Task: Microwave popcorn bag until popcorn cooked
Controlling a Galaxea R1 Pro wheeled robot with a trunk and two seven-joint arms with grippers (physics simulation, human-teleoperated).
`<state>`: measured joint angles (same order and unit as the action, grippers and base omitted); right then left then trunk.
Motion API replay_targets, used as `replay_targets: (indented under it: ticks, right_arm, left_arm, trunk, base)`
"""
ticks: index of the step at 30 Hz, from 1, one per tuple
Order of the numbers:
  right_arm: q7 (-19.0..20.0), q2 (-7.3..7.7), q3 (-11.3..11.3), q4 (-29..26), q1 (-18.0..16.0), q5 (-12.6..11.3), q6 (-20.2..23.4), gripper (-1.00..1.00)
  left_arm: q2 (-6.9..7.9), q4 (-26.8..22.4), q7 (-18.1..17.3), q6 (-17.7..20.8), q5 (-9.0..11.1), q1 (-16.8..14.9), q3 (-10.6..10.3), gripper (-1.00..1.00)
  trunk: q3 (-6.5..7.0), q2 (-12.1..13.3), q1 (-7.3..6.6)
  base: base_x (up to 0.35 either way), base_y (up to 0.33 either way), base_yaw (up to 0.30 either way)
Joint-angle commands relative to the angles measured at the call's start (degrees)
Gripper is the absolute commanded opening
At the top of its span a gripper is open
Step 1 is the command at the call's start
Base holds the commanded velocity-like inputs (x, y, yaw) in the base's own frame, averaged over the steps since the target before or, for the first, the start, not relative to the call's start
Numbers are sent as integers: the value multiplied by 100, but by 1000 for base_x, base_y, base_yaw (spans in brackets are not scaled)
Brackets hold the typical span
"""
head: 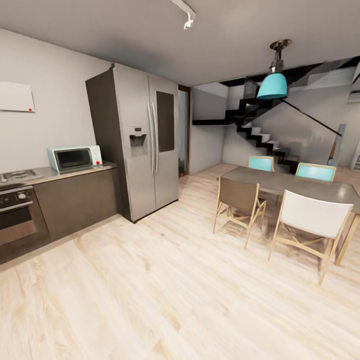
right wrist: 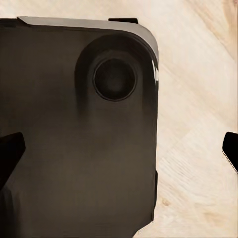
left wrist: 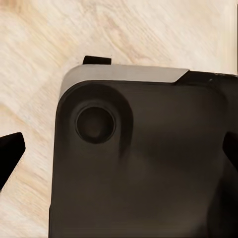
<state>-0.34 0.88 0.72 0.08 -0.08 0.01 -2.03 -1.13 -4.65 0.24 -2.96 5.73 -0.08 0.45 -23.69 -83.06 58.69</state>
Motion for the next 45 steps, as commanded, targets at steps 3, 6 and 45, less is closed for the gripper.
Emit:
replay_targets:
  ticks: [3, 6, 45]
  right_arm:
    - [-1, 7, 7, 1, -1, 6, -24, 100]
    - [-1, 8, 7, 1, -1, 7, -25, 100]
    - [-1, 7, 14, 1, -1, -1, -28, 100]
  left_arm:
    - [0, 0, 3, 4, 64, -1, -5, 100]
    - [6, 0, 3, 31, 67, -1, -8, 100]
    - [2, -32, -6, 314, 48, -1, -9, 100]
  trunk:
    - [-5, -2, 3]
    - [-5, -2, 3]
    - [-5, -2, 3]
  base:
    - [322, 0, 0]
    - [322, 0, 0]
    - [323, 0, 0]
